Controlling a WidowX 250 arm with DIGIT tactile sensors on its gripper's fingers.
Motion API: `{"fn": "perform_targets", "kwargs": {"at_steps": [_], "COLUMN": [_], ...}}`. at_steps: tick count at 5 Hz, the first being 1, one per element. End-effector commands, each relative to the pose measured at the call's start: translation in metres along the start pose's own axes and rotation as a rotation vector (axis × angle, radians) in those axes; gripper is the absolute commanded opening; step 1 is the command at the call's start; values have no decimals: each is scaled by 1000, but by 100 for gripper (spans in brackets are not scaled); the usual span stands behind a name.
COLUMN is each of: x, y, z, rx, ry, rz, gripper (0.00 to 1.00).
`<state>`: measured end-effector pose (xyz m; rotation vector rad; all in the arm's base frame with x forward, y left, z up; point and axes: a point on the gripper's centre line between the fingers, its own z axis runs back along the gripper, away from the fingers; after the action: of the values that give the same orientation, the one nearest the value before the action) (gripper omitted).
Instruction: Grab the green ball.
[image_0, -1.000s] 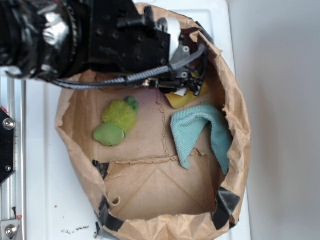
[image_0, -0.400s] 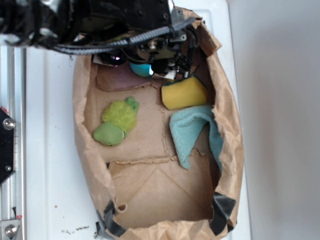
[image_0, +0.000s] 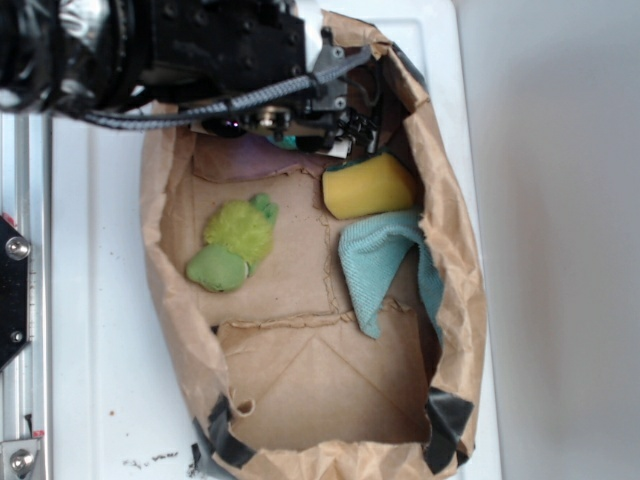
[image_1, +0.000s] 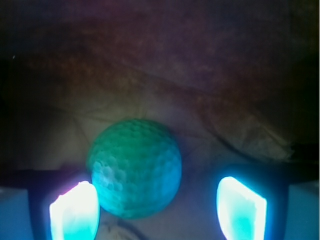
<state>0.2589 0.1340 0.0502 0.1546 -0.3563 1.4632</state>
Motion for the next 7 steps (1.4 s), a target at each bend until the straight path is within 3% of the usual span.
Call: {"fn": "perform_targets", "kwargs": {"at_steps": [1, 2, 5, 7], "x": [-14, -13, -19, -40], "y": [9, 11, 2, -11], "z": [-11, -6, 12, 58], "rx": [-64, -74, -134, -218], "ry": [-80, -70, -74, 30], "rz": [45, 25, -113, -373], "gripper": [100, 0, 0, 0]}}
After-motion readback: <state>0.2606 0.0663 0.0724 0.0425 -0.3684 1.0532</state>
